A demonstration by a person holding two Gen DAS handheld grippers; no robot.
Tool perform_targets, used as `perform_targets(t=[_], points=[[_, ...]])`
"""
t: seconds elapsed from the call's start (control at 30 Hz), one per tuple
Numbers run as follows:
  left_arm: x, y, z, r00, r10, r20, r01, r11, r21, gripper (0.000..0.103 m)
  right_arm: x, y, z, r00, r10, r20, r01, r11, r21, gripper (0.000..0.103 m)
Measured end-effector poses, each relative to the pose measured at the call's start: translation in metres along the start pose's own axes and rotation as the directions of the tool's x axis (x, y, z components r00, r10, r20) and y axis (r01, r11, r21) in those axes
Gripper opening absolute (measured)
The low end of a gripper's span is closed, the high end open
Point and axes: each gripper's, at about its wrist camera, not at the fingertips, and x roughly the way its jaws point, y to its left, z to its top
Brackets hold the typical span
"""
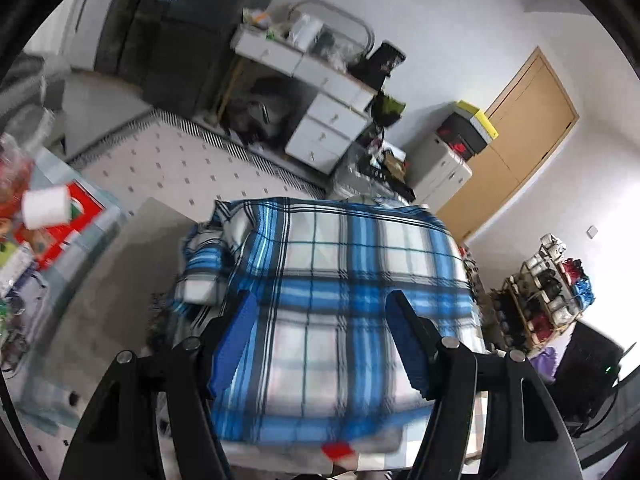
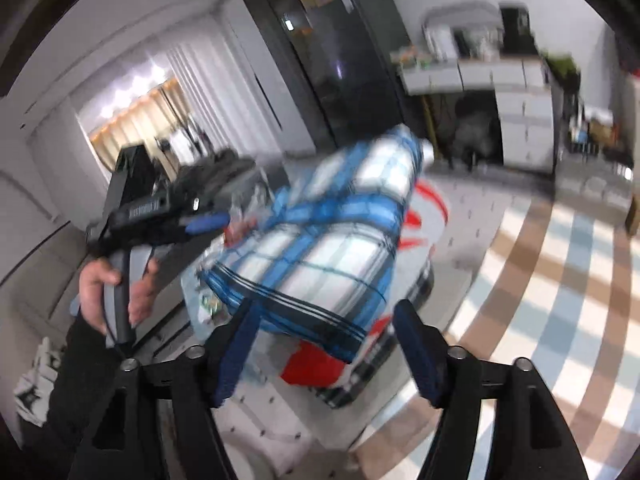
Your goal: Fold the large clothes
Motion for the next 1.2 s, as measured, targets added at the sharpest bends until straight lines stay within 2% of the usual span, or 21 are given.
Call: perform_targets(t=[0.13,0.17,0.2,0.27,0.4,0.43,0.47,0.5,0.53,0.57,0.6,0.63,0.67,0.7,0.83,0.9,1.0,1.1,1.2], points=[[-0.027,-0.017,-0.032,0.992,0.062,0.107,-0.069,0.996,0.062,0.065,-0.036,0.024,-0.016,0.989,-0.035,0.147,0.047,0.996,-0.076,0.090],[-0.030,-0.021,-0.039,0.987,0.084,0.137,-0.095,0.992,0.081,0.074,-0.045,0.031,-0.022,0.981,-0.047,0.188,0.066,0.993,-0.097,0.092],[-0.034,-0.027,-0.050,0.980,0.104,0.172,-0.123,0.987,0.103,0.084,-0.050,0.036,-0.026,0.974,-0.054,0.220,0.080,0.991,-0.111,0.100],[-0.045,-0.042,-0.077,0.956,0.130,0.264,-0.175,0.972,0.154,0.085,-0.066,0.049,-0.046,0.947,-0.082,0.310,0.133,0.980,-0.145,0.103],[-0.049,-0.066,-0.124,0.920,0.144,0.365,-0.237,0.945,0.224,0.086,-0.079,0.062,-0.075,0.918,-0.135,0.372,0.211,0.962,-0.173,0.103],[-0.049,-0.070,-0.129,0.908,0.173,0.383,-0.278,0.931,0.238,0.086,-0.083,0.066,-0.084,0.911,-0.149,0.385,0.232,0.956,-0.179,0.103],[-0.050,-0.076,-0.138,0.882,0.226,0.413,-0.343,0.909,0.237,0.086,-0.085,0.069,-0.091,0.904,-0.165,0.396,0.254,0.949,-0.186,0.103],[-0.054,-0.082,-0.146,0.838,0.283,0.467,-0.417,0.883,0.213,0.086,-0.087,0.072,-0.098,0.895,-0.180,0.407,0.276,0.942,-0.189,0.103],[-0.057,-0.085,-0.150,0.808,0.304,0.504,-0.449,0.872,0.195,0.087,-0.090,0.074,-0.104,0.888,-0.186,0.420,0.286,0.939,-0.188,0.103],[-0.060,-0.086,-0.155,0.800,0.294,0.523,-0.445,0.876,0.187,0.094,-0.093,0.075,-0.110,0.883,-0.188,0.430,0.289,0.940,-0.182,0.103],[-0.062,-0.085,-0.158,0.805,0.278,0.525,-0.425,0.887,0.181,0.102,-0.096,0.076,-0.115,0.881,-0.194,0.432,0.291,0.941,-0.171,0.103],[-0.065,-0.085,-0.162,0.814,0.263,0.518,-0.401,0.899,0.174,0.102,-0.097,0.074,-0.118,0.884,-0.197,0.423,0.284,0.946,-0.155,0.103],[-0.067,-0.085,-0.165,0.814,0.257,0.521,-0.393,0.905,0.167,0.102,-0.099,0.073,-0.121,0.890,-0.189,0.414,0.264,0.955,-0.132,0.103],[-0.069,-0.087,-0.168,0.812,0.246,0.530,-0.386,0.906,0.171,0.102,-0.102,0.071,-0.125,0.891,-0.183,0.416,0.249,0.962,-0.111,0.103],[-0.068,-0.092,-0.179,0.811,0.224,0.540,-0.389,0.897,0.212,0.102,-0.117,0.076,-0.141,0.869,-0.165,0.467,0.234,0.968,-0.092,0.103],[-0.066,-0.093,-0.181,0.822,0.210,0.529,-0.375,0.899,0.225,0.102,-0.120,0.083,-0.146,0.864,-0.173,0.473,0.246,0.964,-0.097,0.103],[-0.066,-0.091,-0.185,0.835,0.191,0.516,-0.340,0.917,0.211,0.102,-0.121,0.088,-0.151,0.871,-0.161,0.464,0.228,0.969,-0.092,0.103],[-0.065,-0.096,-0.191,0.832,0.206,0.515,-0.352,0.914,0.202,0.102,-0.123,0.092,-0.159,0.868,-0.170,0.467,0.238,0.967,-0.091,0.103],[-0.061,-0.102,-0.196,0.830,0.235,0.506,-0.387,0.896,0.218,0.102,-0.126,0.092,-0.166,0.864,-0.170,0.474,0.242,0.966,-0.095,0.103]])
